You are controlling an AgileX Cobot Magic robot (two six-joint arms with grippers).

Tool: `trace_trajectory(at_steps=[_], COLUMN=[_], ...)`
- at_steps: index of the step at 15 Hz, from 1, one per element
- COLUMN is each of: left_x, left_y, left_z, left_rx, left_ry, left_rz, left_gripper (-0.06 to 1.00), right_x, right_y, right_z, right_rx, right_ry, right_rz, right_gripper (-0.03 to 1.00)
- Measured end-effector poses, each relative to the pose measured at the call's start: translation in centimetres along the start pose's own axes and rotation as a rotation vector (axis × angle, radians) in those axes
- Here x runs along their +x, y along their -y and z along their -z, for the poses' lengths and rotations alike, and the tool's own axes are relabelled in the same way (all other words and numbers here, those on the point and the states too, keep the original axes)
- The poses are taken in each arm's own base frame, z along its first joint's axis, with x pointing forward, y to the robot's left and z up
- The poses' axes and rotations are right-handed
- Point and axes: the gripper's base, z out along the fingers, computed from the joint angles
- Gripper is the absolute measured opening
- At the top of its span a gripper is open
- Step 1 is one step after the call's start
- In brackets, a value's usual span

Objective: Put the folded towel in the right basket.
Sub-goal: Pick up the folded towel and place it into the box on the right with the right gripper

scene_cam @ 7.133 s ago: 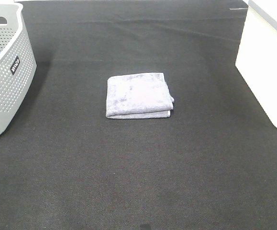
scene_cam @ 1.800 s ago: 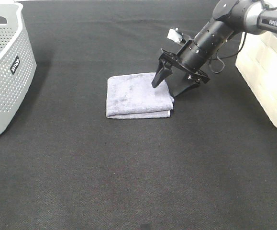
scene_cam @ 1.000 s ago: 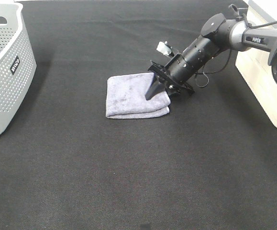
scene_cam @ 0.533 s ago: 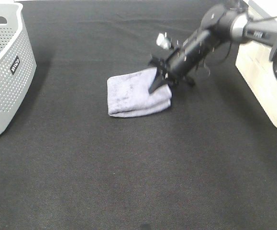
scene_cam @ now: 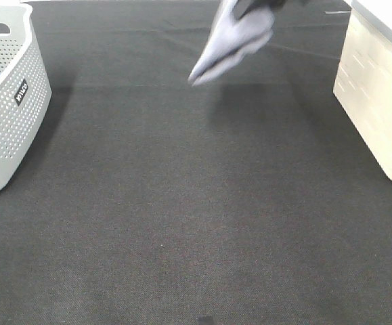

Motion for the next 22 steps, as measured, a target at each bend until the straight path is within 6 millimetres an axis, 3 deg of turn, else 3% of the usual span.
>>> trace_trajectory(at_steps=[2, 6, 8, 11, 13, 16, 18, 22], left_x=[0.0, 0.0, 0.0, 0.0, 0.0, 0.0, 0.0, 0.0], left_y=[0.0, 0.0, 0.0, 0.0, 0.0, 0.0, 0.0, 0.0], left_z=[0.0, 0.0, 0.0, 0.0, 0.0, 0.0, 0.0, 0.0], left_rx=[0.000, 0.000, 0.000, 0.000, 0.000, 0.000, 0.000, 0.000], left_ry=[0.000, 0.000, 0.000, 0.000, 0.000, 0.000, 0.000, 0.000], left_rz=[0.000, 0.000, 0.000, 0.000, 0.000, 0.000, 0.000, 0.000], left_gripper=[0.97, 0.97, 0.97, 0.97, 0.97, 0.97, 0.97, 0.97], right_x=[-0.8, -1.1, -0.2, 1.6, 3.3, 6.0, 6.5, 8.3], right_y=[0.1, 3.8, 7.6, 12.4, 15.1, 17.9, 18.3, 20.5], right_z=[4.3, 12.6, 16.6, 19.5, 20.1, 18.1, 17.5, 14.4], right_rx=[0.062, 0.195, 0.271, 0.356, 0.415, 0.511, 0.516, 0.525], right_ry=[0.065, 0.199, 0.259, 0.287, 0.252, 0.103, 0.072, -0.034], right_rz=[0.002, -0.076, -0.186, -0.312, -0.374, -0.421, -0.430, -0.463], right_gripper=[0.09, 0.09, 0.09, 0.09, 0.09, 0.09, 0.09, 0.09])
